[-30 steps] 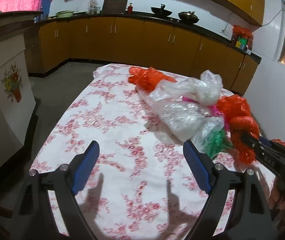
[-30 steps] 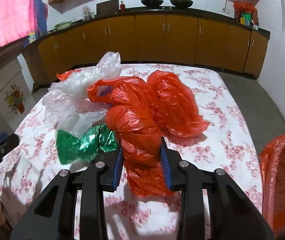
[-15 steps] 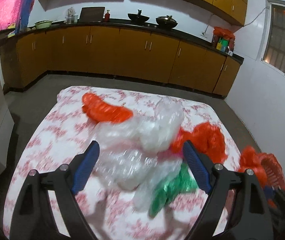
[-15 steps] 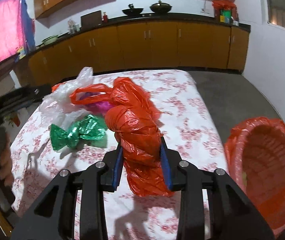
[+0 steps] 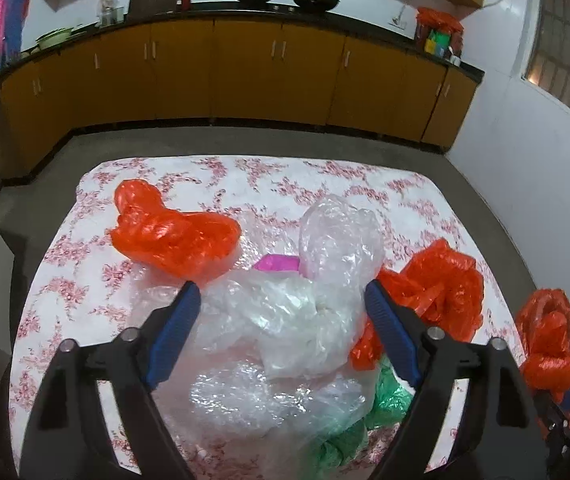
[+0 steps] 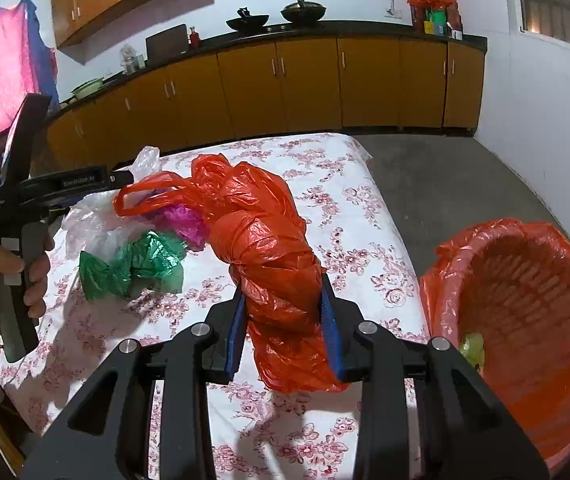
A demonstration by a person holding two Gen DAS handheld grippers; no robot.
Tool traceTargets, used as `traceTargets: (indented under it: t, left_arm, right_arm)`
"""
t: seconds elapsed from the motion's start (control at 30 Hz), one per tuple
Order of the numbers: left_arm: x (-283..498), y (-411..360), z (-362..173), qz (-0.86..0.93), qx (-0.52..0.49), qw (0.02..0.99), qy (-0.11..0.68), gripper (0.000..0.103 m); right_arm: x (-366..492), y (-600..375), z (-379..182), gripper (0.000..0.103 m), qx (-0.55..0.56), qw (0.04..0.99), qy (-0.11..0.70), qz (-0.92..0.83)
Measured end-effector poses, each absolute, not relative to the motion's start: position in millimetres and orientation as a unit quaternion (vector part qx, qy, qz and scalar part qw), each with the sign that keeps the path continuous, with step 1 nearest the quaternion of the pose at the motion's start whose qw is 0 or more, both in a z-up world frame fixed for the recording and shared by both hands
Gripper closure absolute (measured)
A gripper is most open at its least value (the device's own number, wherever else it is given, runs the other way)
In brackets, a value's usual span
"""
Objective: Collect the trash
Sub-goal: 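Lift the red bag with the right tool while the left tool lifts the clear plastic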
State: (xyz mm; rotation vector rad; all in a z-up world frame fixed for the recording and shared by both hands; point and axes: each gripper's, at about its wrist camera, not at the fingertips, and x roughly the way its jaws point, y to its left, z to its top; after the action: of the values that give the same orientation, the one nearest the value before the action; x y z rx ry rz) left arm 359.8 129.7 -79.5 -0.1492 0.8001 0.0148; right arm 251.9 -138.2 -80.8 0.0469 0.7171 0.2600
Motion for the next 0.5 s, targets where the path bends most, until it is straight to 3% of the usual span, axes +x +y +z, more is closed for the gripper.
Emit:
traceTargets:
  t: [0.13,0.5]
  left_arm:
    - [358.0,121.6,-86.5,-0.012,-0.057,0.914,0.401,0.037]
    - [351.5,111.0,-92.7,-0.026,-0.041,0.914,0.403,0.051]
  right_arm:
    - [252.7,-140.0,-80.5,0.069,0.031,0.927,0.352,0.127]
    - [250.9,-142.9,-78.2,0.069,0.033,0.927,0.352,0.125]
